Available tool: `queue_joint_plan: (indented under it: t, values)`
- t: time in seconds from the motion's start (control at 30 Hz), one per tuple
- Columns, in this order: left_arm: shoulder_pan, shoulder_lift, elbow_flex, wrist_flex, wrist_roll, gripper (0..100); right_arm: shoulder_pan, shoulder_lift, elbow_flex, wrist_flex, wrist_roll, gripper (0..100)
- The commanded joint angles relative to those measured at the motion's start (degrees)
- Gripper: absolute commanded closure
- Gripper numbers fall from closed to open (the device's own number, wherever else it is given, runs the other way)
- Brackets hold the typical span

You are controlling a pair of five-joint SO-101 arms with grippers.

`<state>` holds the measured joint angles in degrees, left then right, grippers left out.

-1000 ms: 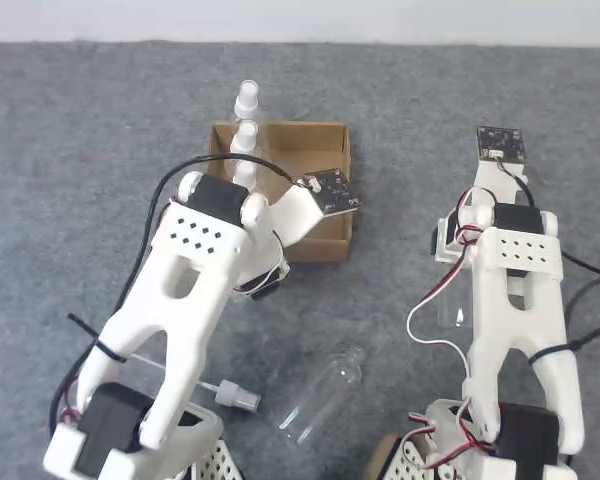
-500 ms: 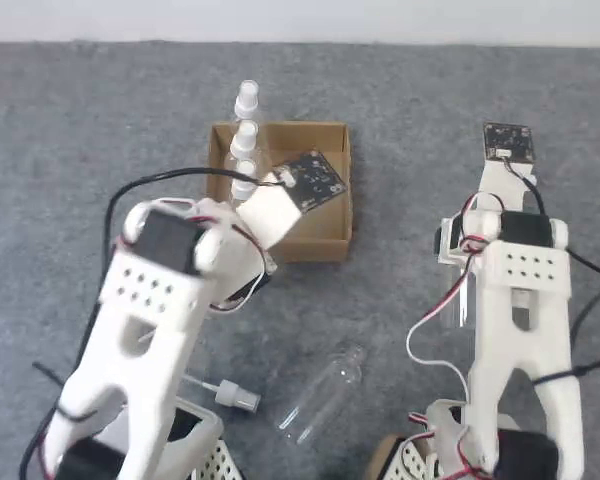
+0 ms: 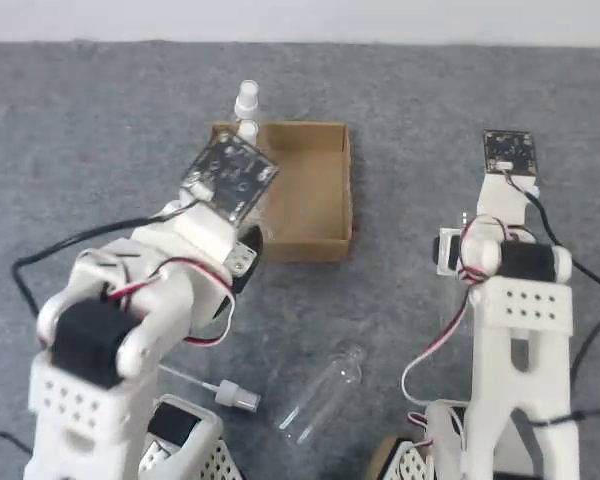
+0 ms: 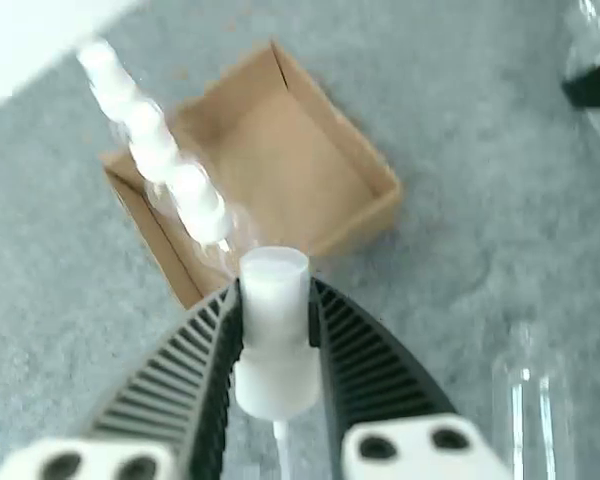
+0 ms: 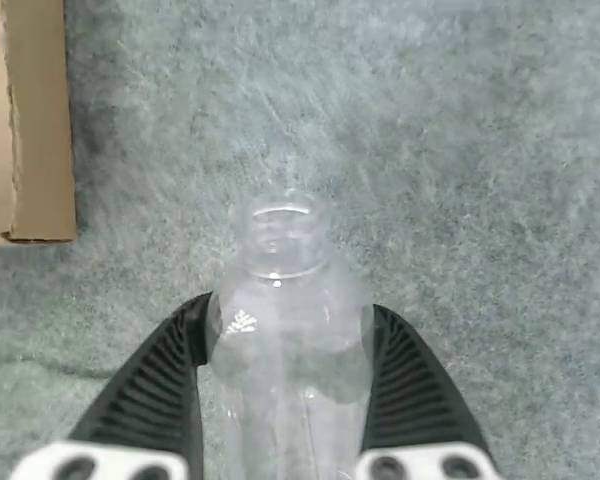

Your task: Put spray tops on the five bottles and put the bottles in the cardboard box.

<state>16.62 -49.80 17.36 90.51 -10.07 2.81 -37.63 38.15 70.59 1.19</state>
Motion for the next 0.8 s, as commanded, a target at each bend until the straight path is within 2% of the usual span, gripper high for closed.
queue_joint_plan:
  t: [0.0,0.13,0.53,0.77]
  values:
    - [0.0,-2.99,-2.77,-3.16,2.9,99,-0.66,-7.6,0.09,-0.13,1.14,99.1]
    - [0.35,-4.57,-2.07,-5.36,5.45,99,-0.84,-13.41,1.49,-0.31,1.05,99.1]
    - [0.0,-17.85,9.98,-14.07,7.38,99,-11.38,-21.67,4.22,-0.57,0.88,99.1]
    - [0.0,-22.68,11.82,-16.18,9.93,99,-16.66,-25.54,5.27,-0.66,1.23,99.1]
